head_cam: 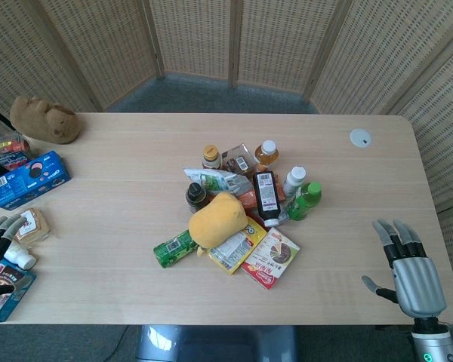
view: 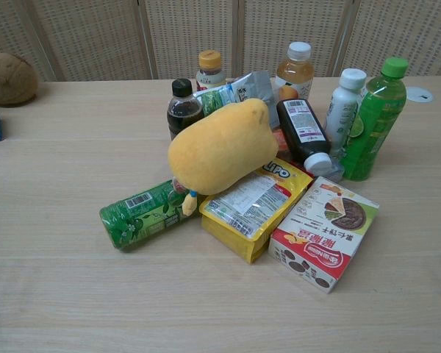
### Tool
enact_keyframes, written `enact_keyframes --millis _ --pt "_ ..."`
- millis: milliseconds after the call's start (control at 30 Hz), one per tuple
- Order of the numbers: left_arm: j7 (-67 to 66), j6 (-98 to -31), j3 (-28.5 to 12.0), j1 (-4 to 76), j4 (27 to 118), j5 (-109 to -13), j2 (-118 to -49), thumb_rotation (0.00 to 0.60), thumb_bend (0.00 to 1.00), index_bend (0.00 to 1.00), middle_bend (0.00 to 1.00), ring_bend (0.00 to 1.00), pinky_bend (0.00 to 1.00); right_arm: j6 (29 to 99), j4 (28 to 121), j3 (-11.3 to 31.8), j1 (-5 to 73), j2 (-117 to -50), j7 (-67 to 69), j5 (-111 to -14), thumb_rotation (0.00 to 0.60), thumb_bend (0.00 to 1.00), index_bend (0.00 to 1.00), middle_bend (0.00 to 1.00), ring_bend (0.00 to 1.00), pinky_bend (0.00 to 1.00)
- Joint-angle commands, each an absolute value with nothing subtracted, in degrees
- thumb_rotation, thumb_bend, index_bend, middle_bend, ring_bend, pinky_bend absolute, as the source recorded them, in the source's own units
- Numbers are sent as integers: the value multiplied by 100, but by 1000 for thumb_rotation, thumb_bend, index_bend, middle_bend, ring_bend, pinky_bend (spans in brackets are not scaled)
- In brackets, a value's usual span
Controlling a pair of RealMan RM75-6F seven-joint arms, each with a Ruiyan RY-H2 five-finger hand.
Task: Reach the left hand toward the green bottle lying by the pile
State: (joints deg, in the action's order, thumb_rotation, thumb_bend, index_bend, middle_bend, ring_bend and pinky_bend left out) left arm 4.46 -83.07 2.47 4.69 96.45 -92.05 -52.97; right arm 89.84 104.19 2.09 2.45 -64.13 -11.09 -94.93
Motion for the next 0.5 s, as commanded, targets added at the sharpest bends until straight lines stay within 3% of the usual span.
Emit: enact_keyframes --millis 33,267,500 --pt "437 -8306 250 468 9654 -9203 -5299 600 0 0 0 0 0 8979 10418 205 245 -6413 -1107 -9495 600 0 0 0 0 0" --pt "389 -8164 249 559 9647 -9217 -5318 600 0 0 0 0 0 8988 10435 196 240 -6408 -1097 -9519 600 0 0 0 0 0" --pt "-160 -7073 25 1234 10107 -8814 -5410 600 0 0 0 0 0 8982 10449 202 248 -6445 -1183 -9536 600 0 0 0 0 0"
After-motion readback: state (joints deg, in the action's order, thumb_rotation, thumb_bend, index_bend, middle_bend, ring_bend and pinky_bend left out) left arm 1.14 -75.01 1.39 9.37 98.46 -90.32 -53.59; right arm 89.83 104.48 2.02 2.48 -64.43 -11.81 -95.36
